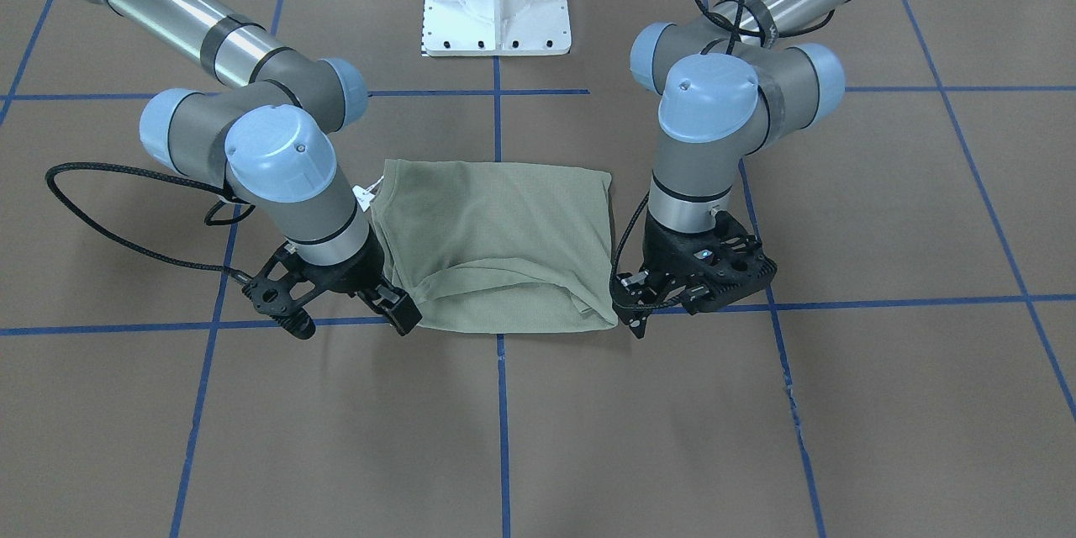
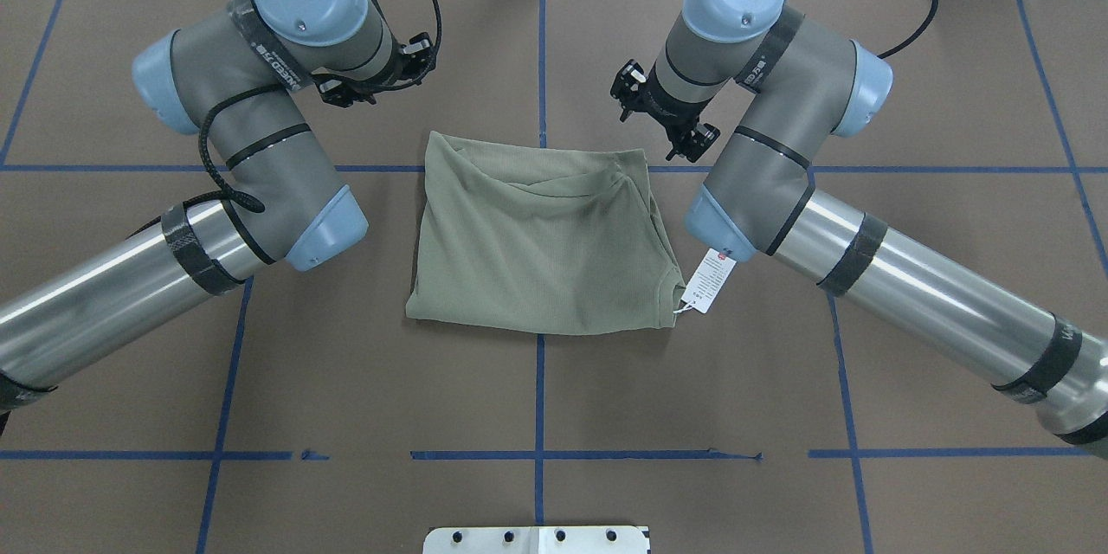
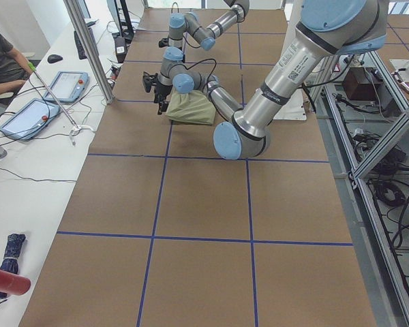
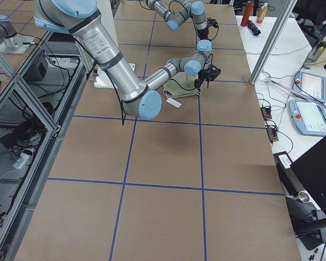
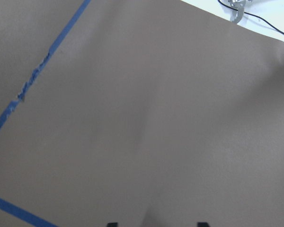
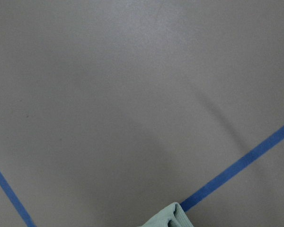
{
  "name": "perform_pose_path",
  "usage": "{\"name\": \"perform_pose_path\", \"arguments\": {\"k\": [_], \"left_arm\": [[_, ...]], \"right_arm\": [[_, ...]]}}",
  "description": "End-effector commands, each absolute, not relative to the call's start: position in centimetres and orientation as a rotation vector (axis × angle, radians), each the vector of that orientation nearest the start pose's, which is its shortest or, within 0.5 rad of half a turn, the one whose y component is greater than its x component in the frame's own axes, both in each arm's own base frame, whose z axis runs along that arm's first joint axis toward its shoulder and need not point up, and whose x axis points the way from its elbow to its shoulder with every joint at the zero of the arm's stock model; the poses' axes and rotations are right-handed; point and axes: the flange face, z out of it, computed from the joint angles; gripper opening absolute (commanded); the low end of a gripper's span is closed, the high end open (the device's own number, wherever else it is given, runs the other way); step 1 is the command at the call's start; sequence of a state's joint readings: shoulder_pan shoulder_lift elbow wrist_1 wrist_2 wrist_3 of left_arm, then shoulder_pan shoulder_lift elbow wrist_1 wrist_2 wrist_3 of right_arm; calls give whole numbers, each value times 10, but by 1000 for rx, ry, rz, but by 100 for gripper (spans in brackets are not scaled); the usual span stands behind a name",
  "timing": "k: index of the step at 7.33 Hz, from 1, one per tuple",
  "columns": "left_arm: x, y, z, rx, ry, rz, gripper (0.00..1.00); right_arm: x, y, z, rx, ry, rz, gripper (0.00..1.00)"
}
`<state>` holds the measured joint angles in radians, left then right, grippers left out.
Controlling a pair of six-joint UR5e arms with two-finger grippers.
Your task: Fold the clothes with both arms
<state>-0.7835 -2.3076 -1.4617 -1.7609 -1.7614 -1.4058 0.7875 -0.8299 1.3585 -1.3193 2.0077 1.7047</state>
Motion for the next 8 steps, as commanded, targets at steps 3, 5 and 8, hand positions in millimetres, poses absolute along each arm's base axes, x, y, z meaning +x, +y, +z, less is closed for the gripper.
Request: {"name": "perform_pose_path", "arguments": {"k": [3, 5, 8], "left_arm": [[339, -568, 284, 268, 852, -214, 100], [250, -568, 348, 319, 779, -62, 100], [95, -571, 460, 418, 561, 243, 100]], "right_arm": [[-361, -640, 336, -9, -835, 423, 100], [-262, -662, 385, 31, -764, 248, 100], [-120, -642, 495, 15, -806, 32, 100]]}}
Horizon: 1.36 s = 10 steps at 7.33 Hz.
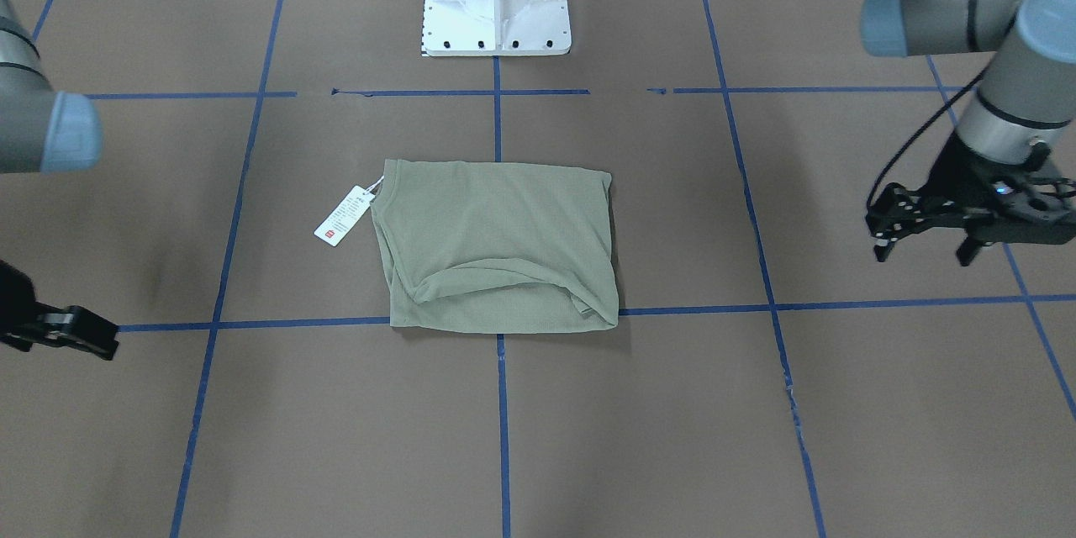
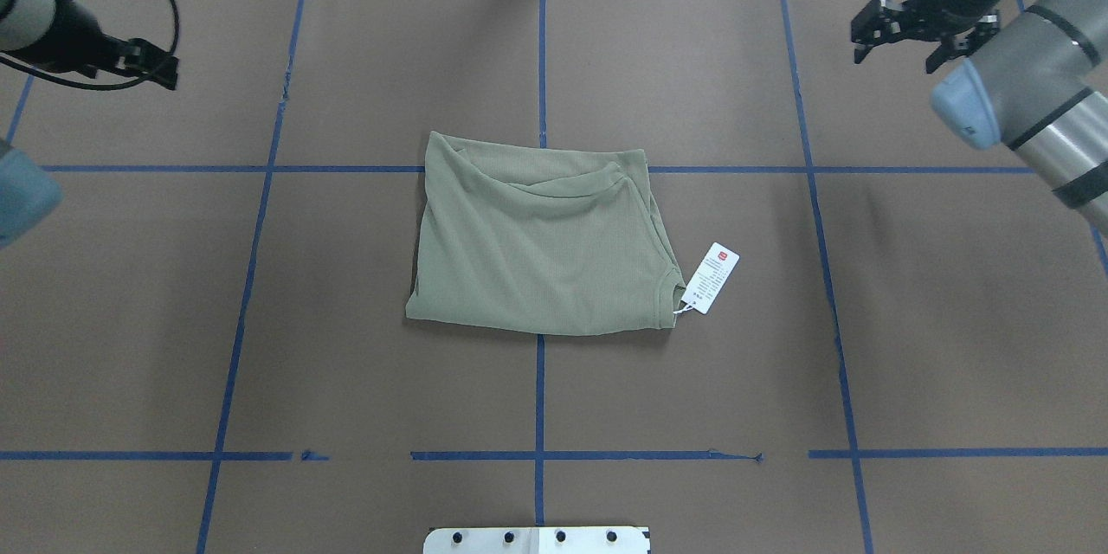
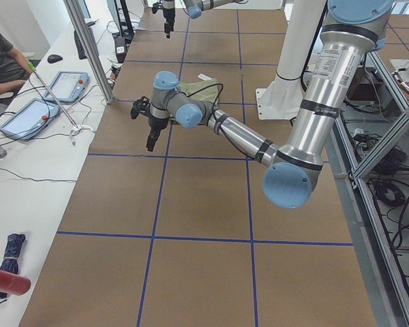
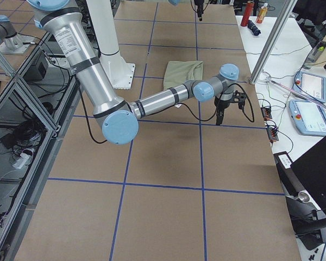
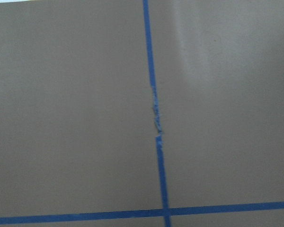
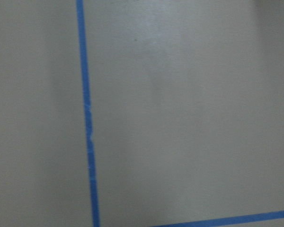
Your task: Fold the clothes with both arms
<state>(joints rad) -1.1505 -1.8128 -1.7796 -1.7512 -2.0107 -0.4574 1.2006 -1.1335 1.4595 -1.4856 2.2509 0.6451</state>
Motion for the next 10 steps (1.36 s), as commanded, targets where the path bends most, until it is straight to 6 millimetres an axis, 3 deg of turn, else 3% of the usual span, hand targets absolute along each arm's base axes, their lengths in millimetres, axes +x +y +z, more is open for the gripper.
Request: {"name": "perform_pose_path", "arguments": {"k": [1, 2, 4, 5, 6, 7, 8, 10], "left_arm": [[63, -563, 486, 417, 520, 293, 100], [38, -560, 498, 412, 506, 286, 100], [-21, -534, 544, 403, 495, 391, 100], [-38, -510, 570, 371, 517, 363, 100], [-37, -506, 574, 362, 533, 356, 100], [-37, -504, 578, 357, 535, 356, 100], [-38, -505, 579, 356, 534, 351, 100], [-40, -506, 581, 366, 529, 348, 100]], "right_arm": [[-73, -633, 519, 11, -798, -24, 100], [-34, -609, 545, 22, -785, -106, 100], [52, -573, 592, 37, -777, -197, 100], [81, -559, 591, 46, -775, -181, 100], [92, -529, 604, 49, -781, -158, 100], [93, -520, 590, 72, -752, -162, 100], [92, -503, 592, 74, -748, -167, 100], [92, -493, 607, 32, -755, -130, 100]]}}
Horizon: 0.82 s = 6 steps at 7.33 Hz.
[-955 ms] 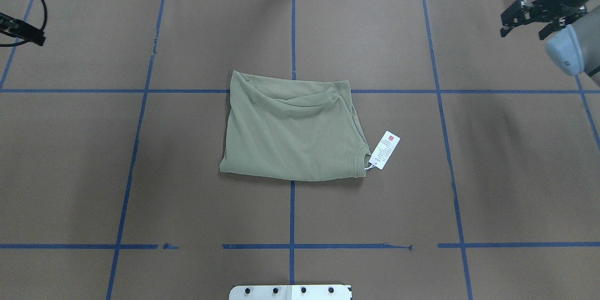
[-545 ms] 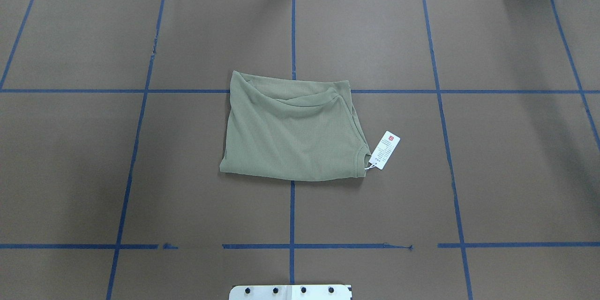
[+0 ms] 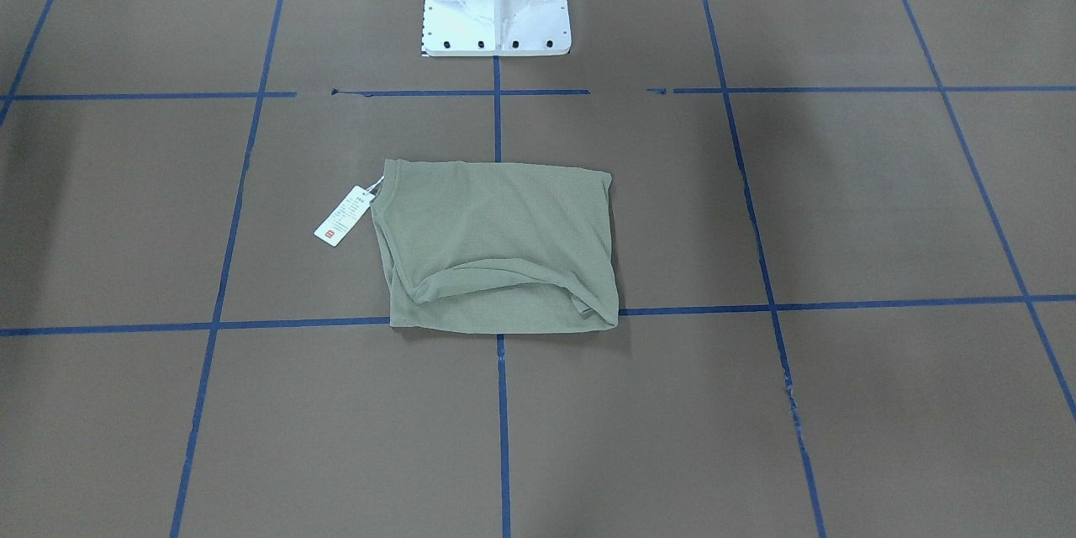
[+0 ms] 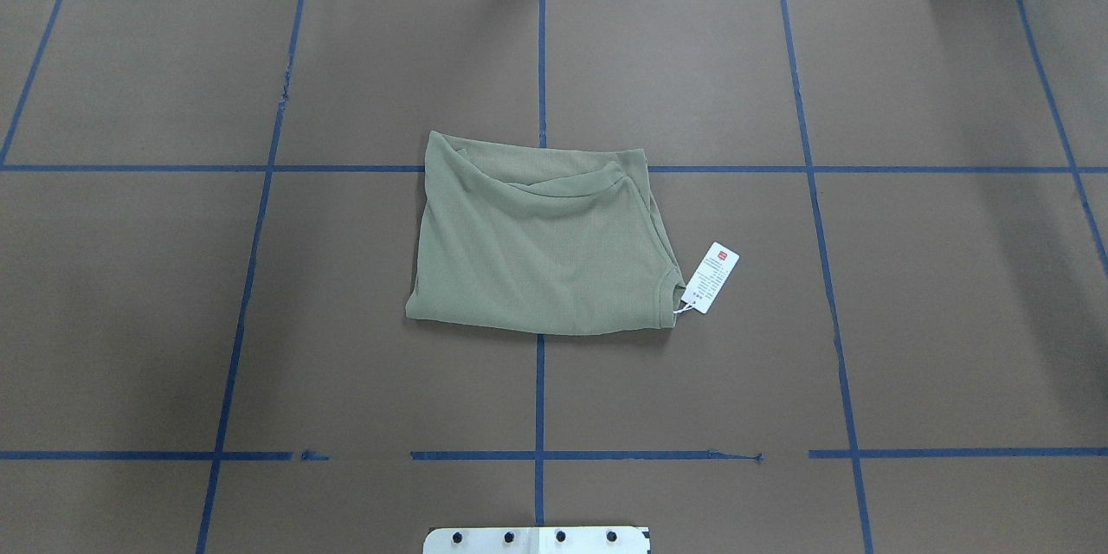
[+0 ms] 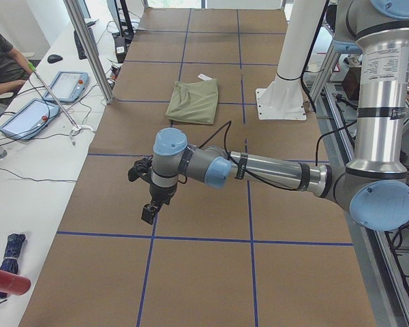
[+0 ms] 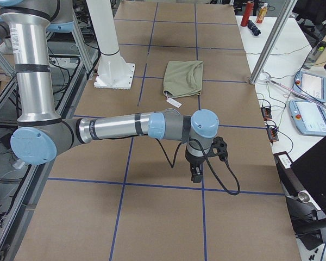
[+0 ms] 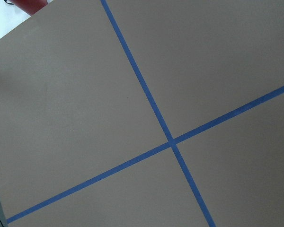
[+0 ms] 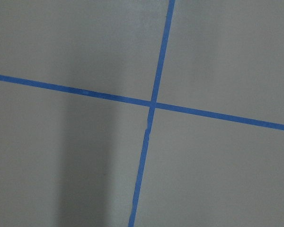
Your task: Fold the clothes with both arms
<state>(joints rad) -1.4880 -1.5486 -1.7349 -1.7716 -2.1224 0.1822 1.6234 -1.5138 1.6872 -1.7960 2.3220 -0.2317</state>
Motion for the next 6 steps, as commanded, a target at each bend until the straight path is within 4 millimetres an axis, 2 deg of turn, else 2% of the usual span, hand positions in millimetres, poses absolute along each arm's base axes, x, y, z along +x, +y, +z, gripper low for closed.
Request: {"name": "perform_pose_path", "arguments": {"k": [1, 2, 3, 4, 6], "left_arm": [[-48, -496, 603, 325, 508, 328, 100], [-53, -486, 628, 293, 496, 323, 100], [-55, -479, 636, 276, 508, 314, 100], [-54, -473, 643, 252, 527, 306, 100], [-55, -468, 641, 221, 590, 280, 100]], "right_arm": [[91, -481, 616, 14, -762, -113, 100], [91, -479, 621, 3, -764, -108, 100], [90, -469, 631, -17, -764, -100, 100], [90, -468, 633, -22, -763, -98, 100], [87, -469, 636, -50, -757, -48, 100]]}}
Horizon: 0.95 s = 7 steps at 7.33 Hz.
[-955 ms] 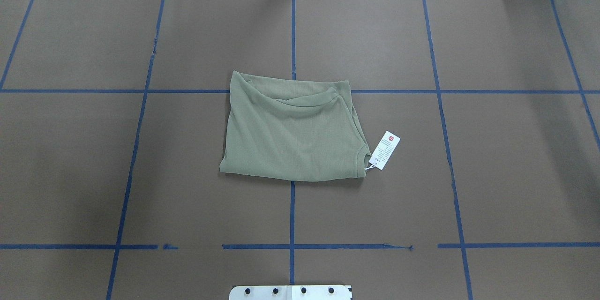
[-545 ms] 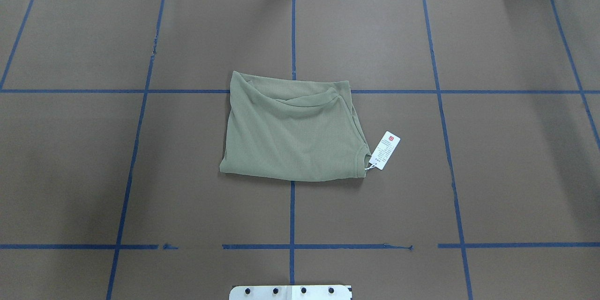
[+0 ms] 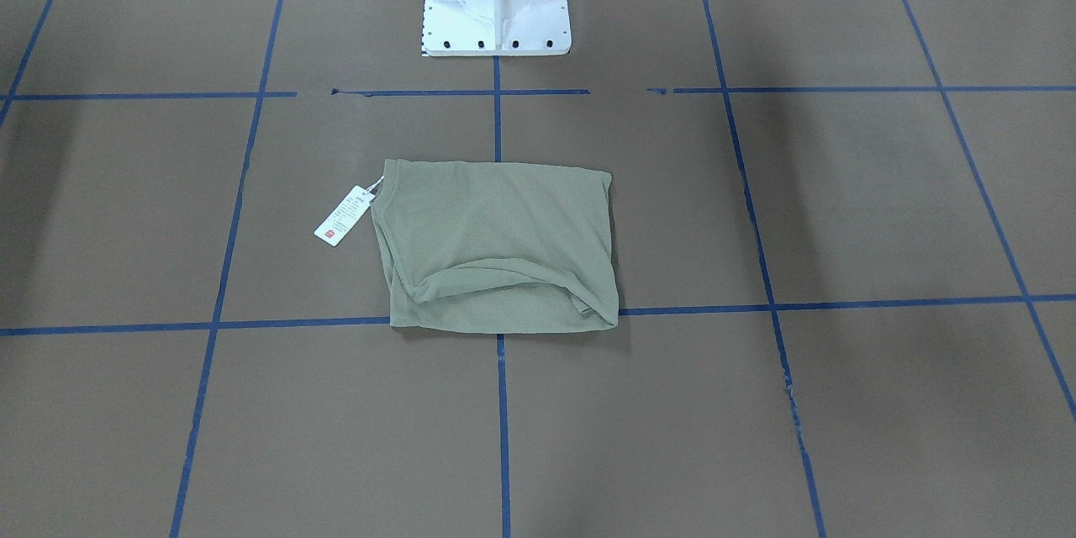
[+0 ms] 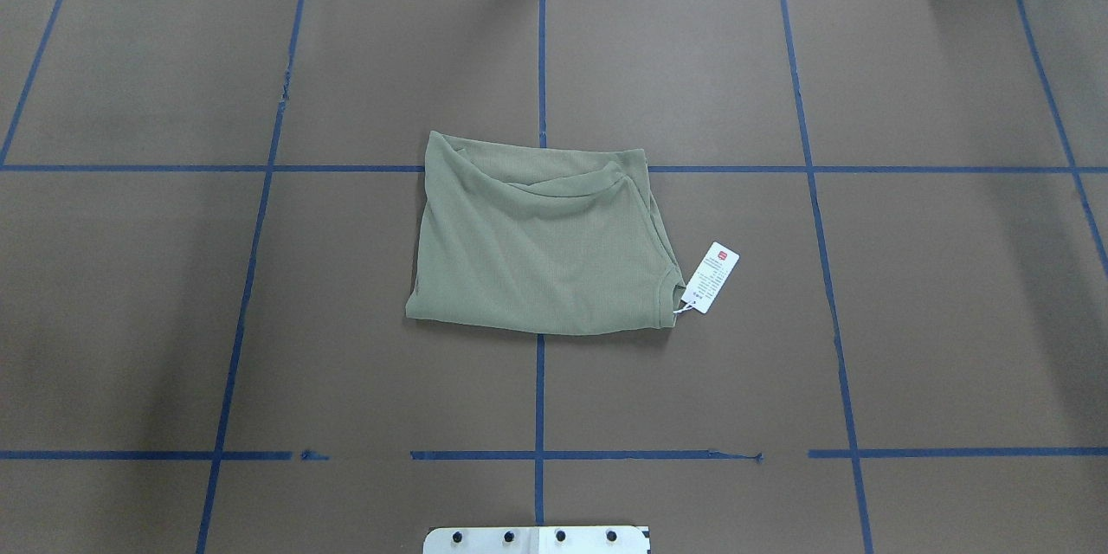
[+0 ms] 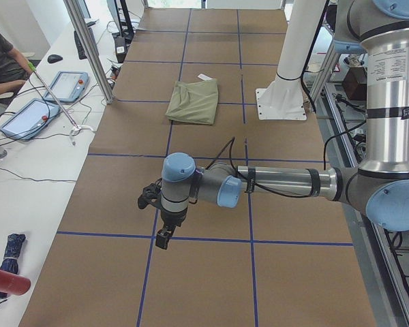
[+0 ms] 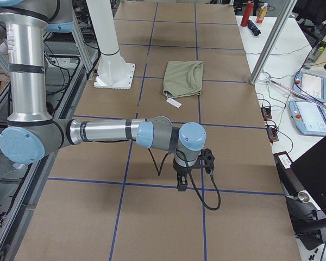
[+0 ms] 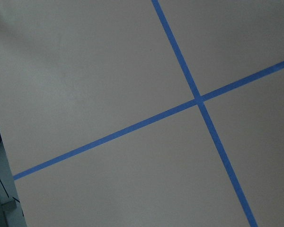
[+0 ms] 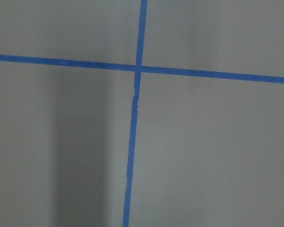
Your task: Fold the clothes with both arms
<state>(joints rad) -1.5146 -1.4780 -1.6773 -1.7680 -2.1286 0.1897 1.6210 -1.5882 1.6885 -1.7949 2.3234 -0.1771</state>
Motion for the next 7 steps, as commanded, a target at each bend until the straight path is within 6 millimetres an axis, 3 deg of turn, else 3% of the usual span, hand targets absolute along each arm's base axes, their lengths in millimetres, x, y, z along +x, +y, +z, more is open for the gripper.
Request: {"name": "perform_pose_path", "arguments": {"k": [1, 5, 7], "left_arm": [[-54, -466, 640, 210, 628, 271, 100], [-53, -463, 641, 165, 664, 252, 100], [-54, -462, 644, 157, 670, 245, 100]], "right_arm": [[87, -469, 637, -50, -757, -48, 100], [86, -474, 665, -14, -756, -21, 100], [83, -476, 667, -12, -756, 0, 100]]}}
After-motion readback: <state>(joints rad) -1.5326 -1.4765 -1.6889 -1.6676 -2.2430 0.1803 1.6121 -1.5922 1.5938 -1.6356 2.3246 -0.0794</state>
